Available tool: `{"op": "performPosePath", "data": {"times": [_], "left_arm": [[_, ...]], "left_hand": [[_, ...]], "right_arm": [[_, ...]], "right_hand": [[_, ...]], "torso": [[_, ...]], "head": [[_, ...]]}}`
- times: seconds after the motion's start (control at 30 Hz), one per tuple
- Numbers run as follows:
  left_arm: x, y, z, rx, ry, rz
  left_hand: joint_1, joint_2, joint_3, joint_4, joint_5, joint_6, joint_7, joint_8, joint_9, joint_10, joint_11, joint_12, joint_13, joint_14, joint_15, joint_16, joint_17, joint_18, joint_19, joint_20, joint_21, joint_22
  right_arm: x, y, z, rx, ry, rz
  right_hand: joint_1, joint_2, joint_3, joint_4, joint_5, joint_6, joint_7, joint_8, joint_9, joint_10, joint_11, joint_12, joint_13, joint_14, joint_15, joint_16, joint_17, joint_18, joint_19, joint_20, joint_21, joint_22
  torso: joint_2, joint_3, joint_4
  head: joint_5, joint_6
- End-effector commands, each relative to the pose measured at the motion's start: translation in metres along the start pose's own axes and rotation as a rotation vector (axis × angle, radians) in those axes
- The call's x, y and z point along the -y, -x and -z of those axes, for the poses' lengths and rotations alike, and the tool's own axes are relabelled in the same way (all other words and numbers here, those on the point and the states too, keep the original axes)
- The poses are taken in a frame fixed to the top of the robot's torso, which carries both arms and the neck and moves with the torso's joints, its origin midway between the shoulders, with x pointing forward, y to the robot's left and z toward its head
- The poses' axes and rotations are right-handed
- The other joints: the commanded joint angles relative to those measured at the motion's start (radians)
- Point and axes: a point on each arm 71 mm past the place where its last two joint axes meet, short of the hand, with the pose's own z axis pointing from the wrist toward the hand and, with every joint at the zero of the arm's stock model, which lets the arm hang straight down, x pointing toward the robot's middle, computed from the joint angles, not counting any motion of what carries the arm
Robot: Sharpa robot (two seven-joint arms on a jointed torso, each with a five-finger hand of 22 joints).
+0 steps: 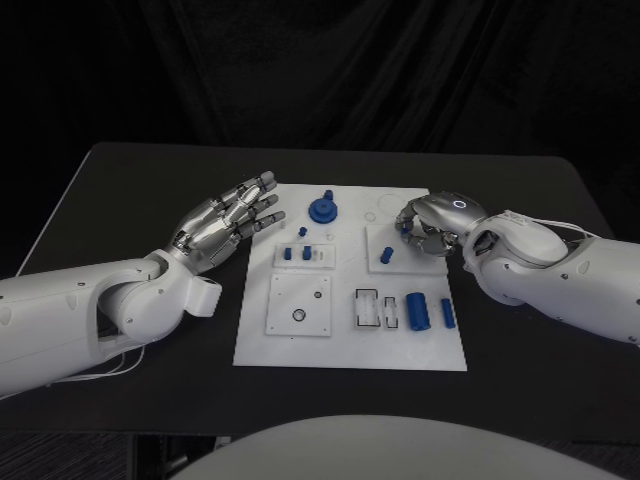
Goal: Assemble the parts on the task board
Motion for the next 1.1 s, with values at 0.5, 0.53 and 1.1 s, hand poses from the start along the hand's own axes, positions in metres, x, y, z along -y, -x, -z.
{"op": "performPosePath", "data": {"times": [0.5,0.53,1.1], "left_arm": [[0.005,0.000,0.000,-0.007,-0.086,0.012],[0.005,0.000,0.000,-0.007,-0.086,0.012],[0.004,0.000,0.000,-0.005,-0.078,0.011]], "left_hand": [[0.013,0.004,0.010,-0.006,0.007,0.029,0.041,0.009,0.005,-0.010,-0.011,0.009,0.002,-0.003,0.012,0.008,0.001,-0.002,0.001,0.007,0.003,-0.004],[0.013,0.004,0.010,-0.006,0.007,0.029,0.041,0.009,0.005,-0.010,-0.011,0.009,0.002,-0.003,0.012,0.008,0.001,-0.002,0.001,0.007,0.003,-0.004],[0.013,0.003,0.010,-0.006,0.008,0.049,0.054,0.013,0.007,-0.009,-0.011,0.012,0.002,-0.002,0.013,0.011,0.002,-0.003,0.002,0.007,0.003,-0.003]], "right_arm": [[-0.002,0.009,0.000,0.115,0.006,-0.012],[-0.002,0.010,0.000,0.126,0.007,-0.014],[-0.004,0.036,0.015,0.214,0.011,-0.038]], "right_hand": [[0.019,0.008,-0.006,-0.024,-0.012,0.028,-0.006,0.024,0.036,0.044,-0.008,-0.010,-0.010,0.006,-0.009,-0.005,-0.005,0.010,0.003,-0.012,0.027,0.046],[0.016,0.006,-0.008,-0.023,-0.013,0.026,-0.006,0.023,0.039,0.043,-0.007,-0.014,-0.012,0.005,-0.008,-0.008,-0.008,0.011,0.000,-0.012,0.024,0.045],[0.005,0.001,-0.016,-0.015,-0.014,0.037,-0.014,0.033,0.059,0.067,-0.014,-0.031,-0.022,0.016,-0.012,-0.003,0.000,0.009,0.007,-0.013,0.041,0.047]], "torso": [[-0.002,0.0003,-0.0009],[-0.002,0.0004,-0.0015],[-0.002,-0.0009,0.0017]], "head": [[0.010,0.000],[0.013,0.000],[0.027,0.000]]}}
